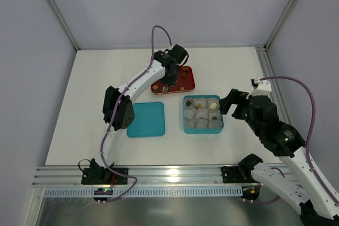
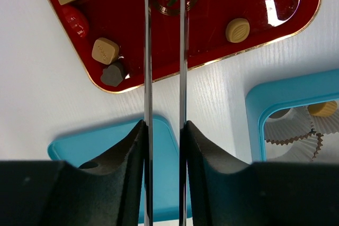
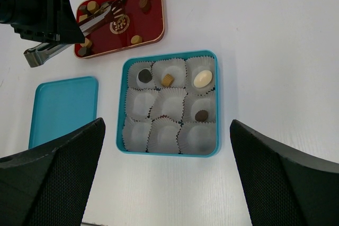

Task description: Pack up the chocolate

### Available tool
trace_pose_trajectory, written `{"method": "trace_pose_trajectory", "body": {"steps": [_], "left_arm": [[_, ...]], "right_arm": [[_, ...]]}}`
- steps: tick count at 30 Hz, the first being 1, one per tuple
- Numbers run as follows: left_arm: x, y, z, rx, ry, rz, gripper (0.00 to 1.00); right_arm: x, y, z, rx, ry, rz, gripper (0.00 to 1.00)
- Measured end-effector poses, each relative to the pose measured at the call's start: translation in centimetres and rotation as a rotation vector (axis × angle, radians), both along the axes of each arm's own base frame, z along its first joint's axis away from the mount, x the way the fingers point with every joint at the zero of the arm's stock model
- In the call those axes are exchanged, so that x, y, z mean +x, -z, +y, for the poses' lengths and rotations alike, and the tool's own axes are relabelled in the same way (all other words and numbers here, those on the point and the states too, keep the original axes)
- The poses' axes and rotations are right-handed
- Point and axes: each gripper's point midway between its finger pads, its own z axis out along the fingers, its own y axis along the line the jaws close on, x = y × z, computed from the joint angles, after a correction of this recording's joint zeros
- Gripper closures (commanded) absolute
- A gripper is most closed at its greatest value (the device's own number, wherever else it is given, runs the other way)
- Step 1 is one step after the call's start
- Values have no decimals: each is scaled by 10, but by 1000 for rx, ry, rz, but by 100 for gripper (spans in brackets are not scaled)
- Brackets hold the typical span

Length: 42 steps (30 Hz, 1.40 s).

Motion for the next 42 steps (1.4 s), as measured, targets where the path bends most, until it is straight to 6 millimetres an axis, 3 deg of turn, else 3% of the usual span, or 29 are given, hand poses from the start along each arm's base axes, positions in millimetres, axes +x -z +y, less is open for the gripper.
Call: {"method": "trace_pose_trajectory", "body": {"steps": [2, 14, 31, 37, 42], "left_arm": [[0, 0, 0, 1, 1, -1, 74], [-2, -2, 2, 5, 0, 4, 80], [-10, -50, 7, -54, 4, -56, 84], [-28, -62, 7, -78, 26, -50, 84], [-60, -79, -2, -104, 80, -57, 84]], "right_arm": [[0, 1, 0, -1, 0, 1, 0], [0, 4, 0, -5, 0, 9, 0], [0, 7, 0, -8, 0, 14, 0], [1, 13, 1, -15, -1, 25, 0], [4, 12, 3, -11, -4, 22, 0]]}}
